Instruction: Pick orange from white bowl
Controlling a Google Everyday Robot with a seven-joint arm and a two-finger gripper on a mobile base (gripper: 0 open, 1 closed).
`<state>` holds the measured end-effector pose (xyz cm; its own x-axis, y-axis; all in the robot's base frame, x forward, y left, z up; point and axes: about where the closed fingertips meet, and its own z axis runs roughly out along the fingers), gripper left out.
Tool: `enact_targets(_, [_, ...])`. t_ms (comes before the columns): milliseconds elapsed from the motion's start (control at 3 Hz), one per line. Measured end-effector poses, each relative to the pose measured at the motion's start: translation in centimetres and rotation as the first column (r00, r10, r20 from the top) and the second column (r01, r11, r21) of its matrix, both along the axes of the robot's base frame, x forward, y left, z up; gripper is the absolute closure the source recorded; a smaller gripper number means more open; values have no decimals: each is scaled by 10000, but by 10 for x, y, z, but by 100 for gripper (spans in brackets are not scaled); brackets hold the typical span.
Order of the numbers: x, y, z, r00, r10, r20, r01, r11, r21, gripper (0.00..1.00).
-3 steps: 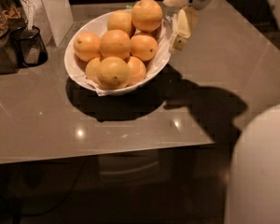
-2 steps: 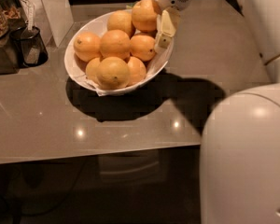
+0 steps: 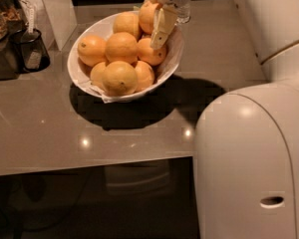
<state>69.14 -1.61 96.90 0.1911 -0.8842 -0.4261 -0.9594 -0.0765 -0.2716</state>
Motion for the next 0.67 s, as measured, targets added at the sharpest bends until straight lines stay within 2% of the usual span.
enact_targets(667, [5, 4, -1, 9999, -44, 125, 43, 9999, 103, 64])
